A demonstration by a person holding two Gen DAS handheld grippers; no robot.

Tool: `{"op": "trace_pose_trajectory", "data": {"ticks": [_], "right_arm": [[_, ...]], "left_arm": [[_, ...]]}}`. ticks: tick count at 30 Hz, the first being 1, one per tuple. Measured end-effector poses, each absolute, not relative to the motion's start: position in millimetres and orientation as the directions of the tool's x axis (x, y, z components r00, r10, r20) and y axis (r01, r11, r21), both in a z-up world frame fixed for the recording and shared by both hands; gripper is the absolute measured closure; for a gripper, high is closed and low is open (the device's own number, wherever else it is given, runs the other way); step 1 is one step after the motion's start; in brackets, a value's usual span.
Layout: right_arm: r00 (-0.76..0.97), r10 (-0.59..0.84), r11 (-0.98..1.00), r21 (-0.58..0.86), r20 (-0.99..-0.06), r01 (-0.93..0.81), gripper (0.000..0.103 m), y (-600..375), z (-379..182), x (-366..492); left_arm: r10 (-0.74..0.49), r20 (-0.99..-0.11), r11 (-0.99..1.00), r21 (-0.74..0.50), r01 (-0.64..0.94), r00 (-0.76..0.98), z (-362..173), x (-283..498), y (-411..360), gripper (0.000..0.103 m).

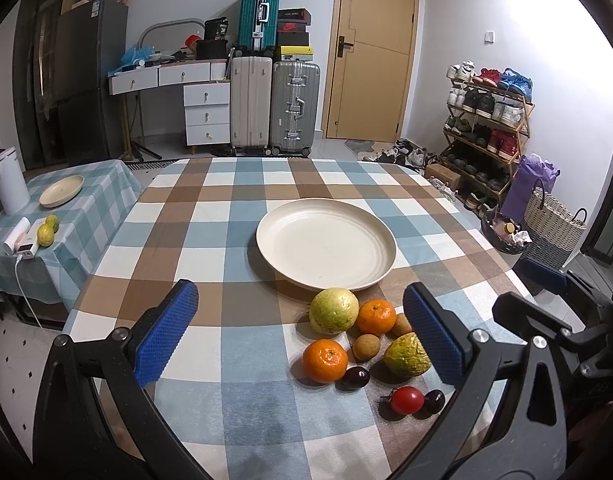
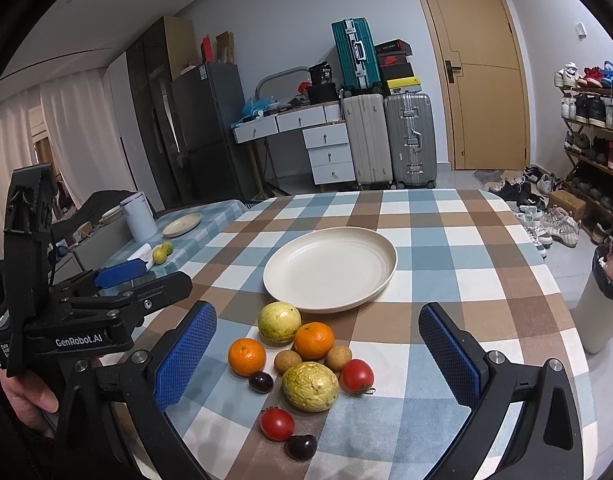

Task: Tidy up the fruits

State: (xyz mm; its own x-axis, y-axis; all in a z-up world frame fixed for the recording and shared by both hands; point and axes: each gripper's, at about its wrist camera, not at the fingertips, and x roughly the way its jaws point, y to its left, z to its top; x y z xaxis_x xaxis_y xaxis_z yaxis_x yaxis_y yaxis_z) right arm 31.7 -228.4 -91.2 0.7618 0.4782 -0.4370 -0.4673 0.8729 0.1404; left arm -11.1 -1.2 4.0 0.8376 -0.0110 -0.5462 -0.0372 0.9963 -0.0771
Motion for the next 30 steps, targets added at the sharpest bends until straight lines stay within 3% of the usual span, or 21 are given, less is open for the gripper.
{"op": "trace_pose_trajectory", "data": {"ticks": [8,15,23,30], "right_arm": [[0.65,0.536,0.839,0.25,-0.538,-0.484,0.0,-231,-109,41],[0.584,0.623,0.78,0.36,-0.52,-0.512,0.0,-226,-137,49],[0.52,0.617,0.781,0.379,-0.59,-0.496,0.0,-216,-163,57],[0.51,0.617,0.779,0.376,-0.599,-0.501,0.002,-206,-166,55]], "left_arm": [[-0.009,-0.566,0.994,-0.095,-0.055,0.824,-7,-8,12,0.001],[-0.009,-0.593,0.991,-0.11,-0.071,0.805,-24,-3,25,0.001],[-0.017,-0.62,0.99,-0.123,-0.075,0.784,-42,8,35,0.001],[-0.024,-0.634,0.988,-0.132,-0.078,0.773,-50,15,39,0.001]]}}
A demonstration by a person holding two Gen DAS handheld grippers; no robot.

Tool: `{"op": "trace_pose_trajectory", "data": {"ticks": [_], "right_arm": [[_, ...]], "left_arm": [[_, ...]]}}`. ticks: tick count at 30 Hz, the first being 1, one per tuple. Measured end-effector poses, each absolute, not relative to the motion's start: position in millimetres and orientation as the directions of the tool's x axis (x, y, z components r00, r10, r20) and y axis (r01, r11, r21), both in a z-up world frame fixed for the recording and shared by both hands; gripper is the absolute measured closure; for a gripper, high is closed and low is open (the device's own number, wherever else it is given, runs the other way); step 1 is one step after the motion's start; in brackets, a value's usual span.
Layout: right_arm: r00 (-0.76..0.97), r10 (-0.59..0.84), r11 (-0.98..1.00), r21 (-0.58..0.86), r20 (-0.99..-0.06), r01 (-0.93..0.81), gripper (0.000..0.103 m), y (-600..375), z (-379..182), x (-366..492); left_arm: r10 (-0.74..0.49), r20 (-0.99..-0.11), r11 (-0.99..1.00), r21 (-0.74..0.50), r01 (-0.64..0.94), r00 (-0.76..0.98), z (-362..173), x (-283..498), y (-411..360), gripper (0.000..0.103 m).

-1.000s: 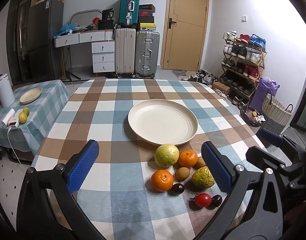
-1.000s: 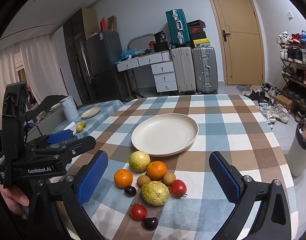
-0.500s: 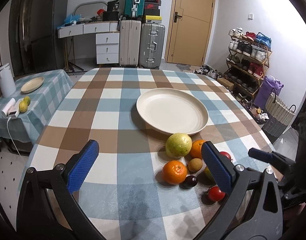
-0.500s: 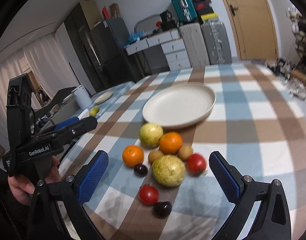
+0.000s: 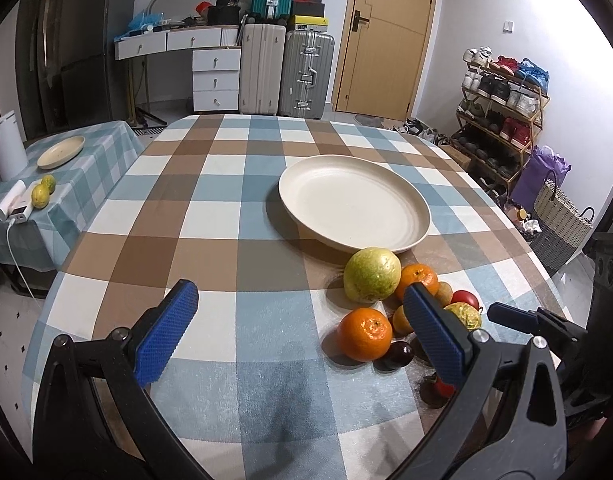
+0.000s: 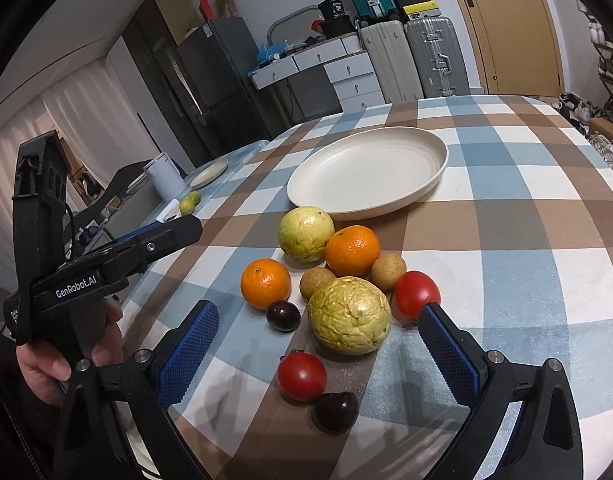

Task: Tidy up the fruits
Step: 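Move the right tool to the mottled green citrus fruit and close on it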

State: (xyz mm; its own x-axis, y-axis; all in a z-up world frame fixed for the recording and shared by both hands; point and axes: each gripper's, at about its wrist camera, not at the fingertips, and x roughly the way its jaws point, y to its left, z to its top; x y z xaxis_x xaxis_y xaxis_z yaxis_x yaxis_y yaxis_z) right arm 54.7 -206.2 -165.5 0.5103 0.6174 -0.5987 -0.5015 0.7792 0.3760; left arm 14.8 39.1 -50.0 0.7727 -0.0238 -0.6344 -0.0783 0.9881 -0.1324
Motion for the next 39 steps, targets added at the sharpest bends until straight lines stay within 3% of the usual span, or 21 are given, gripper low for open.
{"op": "trace_pose_trajectory", "data": {"ticks": [8,13,26,29,39], "right_arm": [[0.495,0.594,0.795,0.369,-0.634,-0.481,0.025,-201,-170,60],[0.495,0.57,0.811,0.351,-0.656,-0.469,0.055,-202,-175,64],[0.482,0.629,0.773,0.428,-0.61,-0.468,0.058,-214,-176,64],[0.479,0.646,0.761,0.451,-0.594,-0.467,0.062,-218,-174,65],[0.422,0.65,0.753,0.459,-0.632,-0.472,0.059,-216,-176,73]], "left_arm": [[-0.024,-0.64,0.988,-0.134,-0.081,0.768,-54,17,41,0.001],[-0.019,-0.645,0.987,-0.132,-0.087,0.764,-57,19,44,0.001],[-0.014,-0.669,0.988,-0.122,-0.091,0.743,-62,37,44,0.001],[-0.02,-0.679,0.988,-0.127,-0.091,0.734,-65,46,45,0.001],[-0.021,-0.694,0.988,-0.122,-0.089,0.72,-68,63,46,0.001]]}}
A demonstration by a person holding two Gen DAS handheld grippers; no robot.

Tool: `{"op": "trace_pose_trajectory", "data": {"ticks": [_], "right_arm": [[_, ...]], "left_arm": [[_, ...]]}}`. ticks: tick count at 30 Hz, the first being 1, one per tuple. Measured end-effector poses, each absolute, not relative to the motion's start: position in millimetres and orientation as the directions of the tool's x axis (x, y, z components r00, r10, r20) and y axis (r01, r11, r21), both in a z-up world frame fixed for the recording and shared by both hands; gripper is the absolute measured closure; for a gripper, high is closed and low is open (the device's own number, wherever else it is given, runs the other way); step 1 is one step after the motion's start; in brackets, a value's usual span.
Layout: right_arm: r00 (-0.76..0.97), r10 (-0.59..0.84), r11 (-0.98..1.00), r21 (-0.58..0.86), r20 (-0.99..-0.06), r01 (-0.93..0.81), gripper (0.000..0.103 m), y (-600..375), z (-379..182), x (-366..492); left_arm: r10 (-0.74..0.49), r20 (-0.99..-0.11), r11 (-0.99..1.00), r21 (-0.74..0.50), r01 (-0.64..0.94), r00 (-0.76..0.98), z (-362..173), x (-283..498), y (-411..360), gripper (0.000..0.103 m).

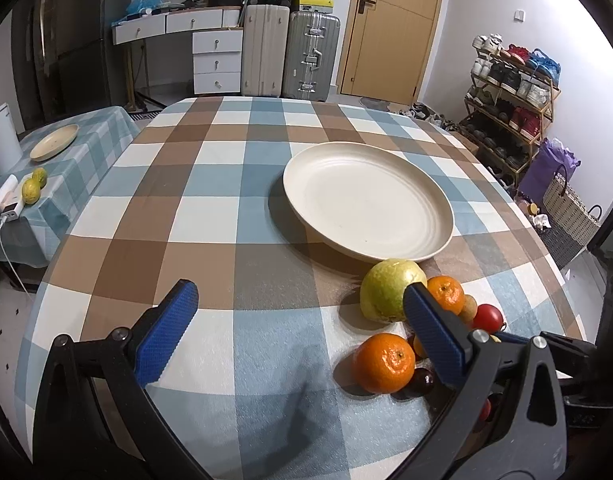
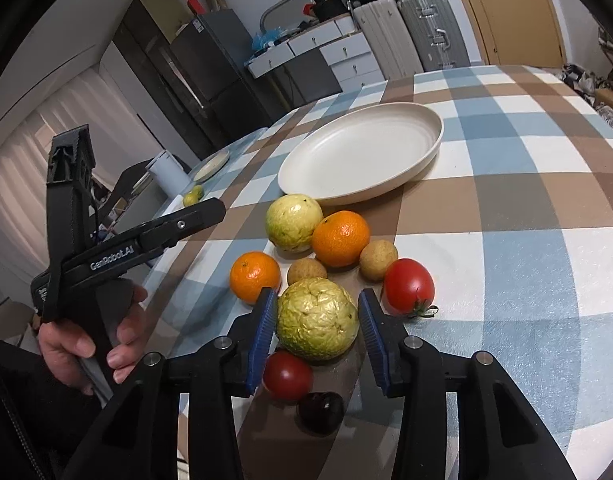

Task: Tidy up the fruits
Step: 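Move the right tool to the mottled green citrus fruit and close on it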

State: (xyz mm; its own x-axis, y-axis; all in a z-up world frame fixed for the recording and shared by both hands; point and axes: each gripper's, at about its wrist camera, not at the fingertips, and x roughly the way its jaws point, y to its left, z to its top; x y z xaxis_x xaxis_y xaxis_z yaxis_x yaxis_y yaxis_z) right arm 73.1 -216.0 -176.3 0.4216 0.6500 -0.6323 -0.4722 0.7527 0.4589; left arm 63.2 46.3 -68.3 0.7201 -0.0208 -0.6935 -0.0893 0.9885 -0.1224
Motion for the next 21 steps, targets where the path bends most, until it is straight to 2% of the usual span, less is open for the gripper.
{"op": "trace_pose_trajectory", "data": {"ticks": [3,11,18,21], "right_arm": [[0.367,0.678,0.726,0.507,-0.637,-0.464,0.054,-214,-185,78],[0.326,0.699,0.705,0.536,-0.637,-0.465,0.057,-206,-193,78],[0.389,0.722,0.69,0.558,-0.572,-0.461,0.058,-227,-177,75],[0.412,0.721,0.693,0.555,-0.557,-0.46,0.058,-234,-170,77]], "left_arm": [[-0.023,-0.697,0.988,-0.124,-0.089,0.716,-70,67,48,0.001],[-0.082,-0.717,0.988,-0.15,-0.038,0.693,-74,82,45,0.001],[-0.201,-0.755,0.972,-0.232,0.033,0.625,-84,105,37,0.001],[-0.241,-0.765,0.963,-0.264,0.051,0.597,-89,113,33,0.007]]}}
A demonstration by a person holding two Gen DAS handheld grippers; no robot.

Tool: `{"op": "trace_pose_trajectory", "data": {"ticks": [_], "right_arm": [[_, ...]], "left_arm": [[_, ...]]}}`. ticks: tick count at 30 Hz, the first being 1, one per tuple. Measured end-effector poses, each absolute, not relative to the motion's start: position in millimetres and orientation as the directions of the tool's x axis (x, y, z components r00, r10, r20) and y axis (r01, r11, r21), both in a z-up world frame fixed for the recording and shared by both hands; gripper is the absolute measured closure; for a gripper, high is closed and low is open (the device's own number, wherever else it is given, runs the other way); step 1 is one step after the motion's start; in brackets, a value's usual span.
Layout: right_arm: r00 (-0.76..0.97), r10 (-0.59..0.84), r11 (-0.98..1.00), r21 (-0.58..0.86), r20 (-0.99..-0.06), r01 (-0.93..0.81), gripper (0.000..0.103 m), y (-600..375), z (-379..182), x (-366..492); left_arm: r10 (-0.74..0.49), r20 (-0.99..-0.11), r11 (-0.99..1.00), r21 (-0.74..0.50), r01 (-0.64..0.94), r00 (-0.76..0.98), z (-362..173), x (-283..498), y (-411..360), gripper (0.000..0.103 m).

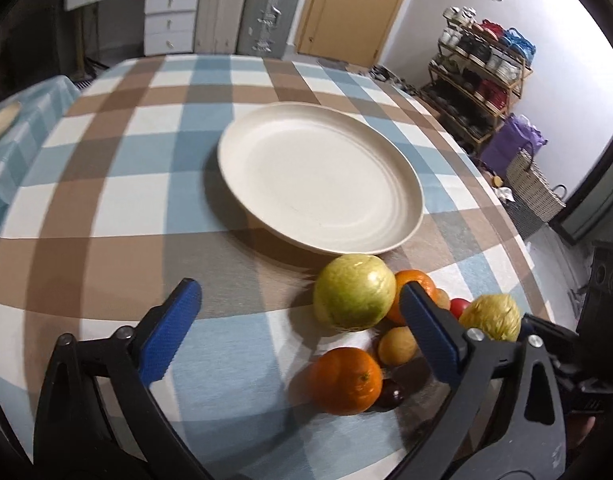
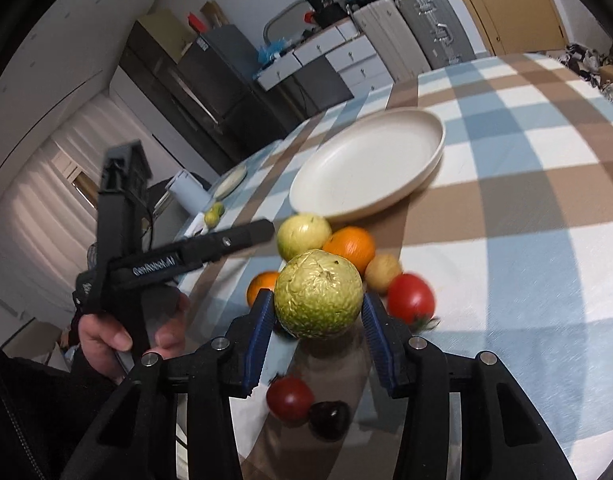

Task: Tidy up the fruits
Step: 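Move the right tool to the mottled green citrus fruit and close on it, then close the left tool on the pale yellow-green citrus while the right tool holds its fruit, then carry both citrus fruits onto the cream plate and open both tools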

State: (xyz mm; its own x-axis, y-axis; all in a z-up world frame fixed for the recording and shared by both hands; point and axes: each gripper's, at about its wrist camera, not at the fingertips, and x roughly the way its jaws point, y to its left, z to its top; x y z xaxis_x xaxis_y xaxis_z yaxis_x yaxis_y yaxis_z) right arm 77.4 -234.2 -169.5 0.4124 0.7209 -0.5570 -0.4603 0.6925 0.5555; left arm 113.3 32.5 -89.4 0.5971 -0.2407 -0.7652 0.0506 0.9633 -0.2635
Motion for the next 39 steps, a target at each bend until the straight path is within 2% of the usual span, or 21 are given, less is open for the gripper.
{"op": "trace_pose_trajectory", "data": {"ticks": [8,14,28,34,39], "right_arm": [[0.44,0.729,0.684,0.553,-0.524,-0.475,0.058,-242,-156,83],[0.437,0.733,0.68,0.561,-0.521,-0.472,0.058,-243,-160,90],[0.449,0.737,0.676,0.567,-0.506,-0.471,0.058,-248,-155,94],[0.459,0.751,0.66,0.571,-0.475,-0.488,0.058,-246,-140,114],[0.465,0.761,0.648,0.562,-0.452,-0.514,0.058,-243,-119,143]], "left_arm": [[-0.356,-0.765,0.927,-0.363,0.098,0.537,-103,130,27,0.029],[-0.462,-0.745,0.879,-0.457,0.135,0.482,-110,138,22,0.055],[-0.496,-0.718,0.851,-0.512,0.113,0.489,-104,133,35,0.057],[-0.55,-0.668,0.81,-0.573,0.124,0.501,-82,134,49,0.057],[-0.536,-0.644,0.818,-0.555,0.148,0.546,-51,155,60,0.057]]}}
